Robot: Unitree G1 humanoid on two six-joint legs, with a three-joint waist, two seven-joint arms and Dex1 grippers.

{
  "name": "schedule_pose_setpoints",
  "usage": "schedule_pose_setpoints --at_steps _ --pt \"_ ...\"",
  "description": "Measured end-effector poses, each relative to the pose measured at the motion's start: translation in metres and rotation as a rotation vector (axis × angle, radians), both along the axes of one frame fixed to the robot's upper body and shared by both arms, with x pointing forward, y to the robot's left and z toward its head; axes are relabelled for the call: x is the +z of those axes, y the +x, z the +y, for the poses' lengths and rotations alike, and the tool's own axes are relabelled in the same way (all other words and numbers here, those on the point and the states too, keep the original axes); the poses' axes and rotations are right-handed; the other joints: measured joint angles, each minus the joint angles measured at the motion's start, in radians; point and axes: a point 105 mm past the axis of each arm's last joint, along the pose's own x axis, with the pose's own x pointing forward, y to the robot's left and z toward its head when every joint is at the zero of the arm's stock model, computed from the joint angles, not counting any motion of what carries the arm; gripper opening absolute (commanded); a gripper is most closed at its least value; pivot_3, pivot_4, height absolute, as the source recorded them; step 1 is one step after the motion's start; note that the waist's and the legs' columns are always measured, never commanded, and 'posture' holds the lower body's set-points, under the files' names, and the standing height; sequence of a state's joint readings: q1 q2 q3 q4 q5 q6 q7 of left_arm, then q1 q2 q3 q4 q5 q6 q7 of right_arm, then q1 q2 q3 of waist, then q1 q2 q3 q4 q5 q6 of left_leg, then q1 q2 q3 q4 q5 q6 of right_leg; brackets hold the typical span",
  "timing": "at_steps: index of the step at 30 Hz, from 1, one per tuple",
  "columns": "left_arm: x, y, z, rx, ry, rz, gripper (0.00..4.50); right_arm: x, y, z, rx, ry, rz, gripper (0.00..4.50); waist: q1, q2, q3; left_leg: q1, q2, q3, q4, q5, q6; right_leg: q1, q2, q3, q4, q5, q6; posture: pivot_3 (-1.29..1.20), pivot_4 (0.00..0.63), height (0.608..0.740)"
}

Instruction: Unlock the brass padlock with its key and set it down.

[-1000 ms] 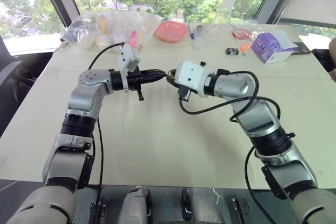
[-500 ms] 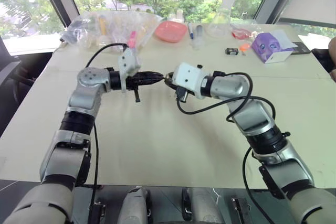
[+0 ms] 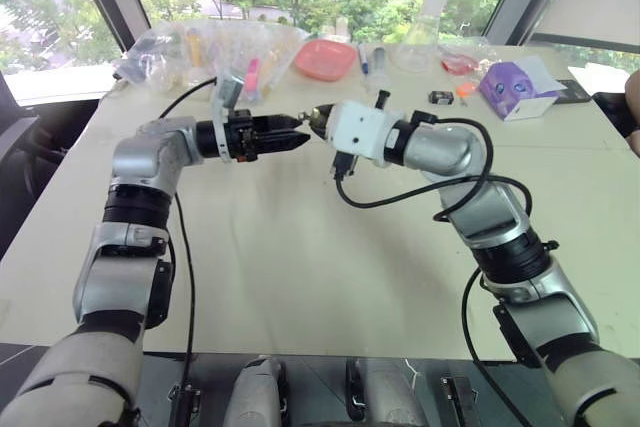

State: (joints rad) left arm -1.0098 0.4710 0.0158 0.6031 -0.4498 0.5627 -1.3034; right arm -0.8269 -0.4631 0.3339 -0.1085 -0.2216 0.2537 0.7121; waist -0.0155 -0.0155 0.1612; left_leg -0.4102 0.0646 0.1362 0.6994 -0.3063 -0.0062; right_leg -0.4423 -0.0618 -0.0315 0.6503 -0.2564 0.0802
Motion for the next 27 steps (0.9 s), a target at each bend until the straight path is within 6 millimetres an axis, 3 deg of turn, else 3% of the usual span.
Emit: schedule_pose_setpoints --at_steps 4,9,12,16,25,27 --pt "0.009 0.006 -0.010 -0.005 -0.026 -0.012 2.82 -0.001 -0.001 0.002 0.005 -0.013 -0.015 0.67 0.000 0.000 0.000 0.000 0.000 0.000 0.000 0.000 0.000 0.000 0.000 0.000 0.000 0.000 0.000 0.00 0.150 0.733" --pt "0.003 0.008 -0.012 -0.012 -0.038 0.014 2.82 -0.003 -0.001 0.001 -0.001 -0.024 -0.020 0.67 -0.001 0.000 0.000 0.000 0.000 0.000 0.000 0.000 0.000 0.000 0.000 0.000 0.000 0.000 0.000 0.00 0.150 0.733" --pt "0.003 0.007 -0.013 -0.022 -0.033 0.006 2.12 -0.007 -0.001 0.000 -0.007 -0.029 -0.014 0.67 -0.001 0.000 0.000 0.000 0.000 0.000 0.000 0.000 0.000 0.000 0.000 0.000 0.000 0.000 0.000 0.00 0.150 0.733" --pt "0.001 0.005 -0.018 -0.050 -0.034 0.009 0.11 -0.007 -0.001 -0.001 -0.011 -0.035 -0.020 0.67 0.000 0.000 0.000 0.000 0.000 0.000 0.000 0.000 0.000 0.000 0.000 0.000 0.000 0.000 0.000 0.00 0.150 0.733" --pt "0.001 0.004 -0.018 -0.052 -0.039 0.012 0.04 -0.007 -0.001 0.000 -0.012 -0.042 -0.030 0.67 0.000 0.000 0.000 0.000 0.000 0.000 0.000 0.000 0.000 0.000 0.000 0.000 0.000 0.000 0.000 0.00 0.150 0.733" --pt "0.001 0.005 -0.019 -0.045 -0.043 0.014 0.00 -0.007 -0.001 -0.001 -0.017 -0.049 -0.034 1.73 0.001 0.000 0.000 0.000 0.000 0.000 0.000 0.000 0.000 0.000 0.000 0.000 0.000 0.000 0.000 0.00 0.150 0.733"
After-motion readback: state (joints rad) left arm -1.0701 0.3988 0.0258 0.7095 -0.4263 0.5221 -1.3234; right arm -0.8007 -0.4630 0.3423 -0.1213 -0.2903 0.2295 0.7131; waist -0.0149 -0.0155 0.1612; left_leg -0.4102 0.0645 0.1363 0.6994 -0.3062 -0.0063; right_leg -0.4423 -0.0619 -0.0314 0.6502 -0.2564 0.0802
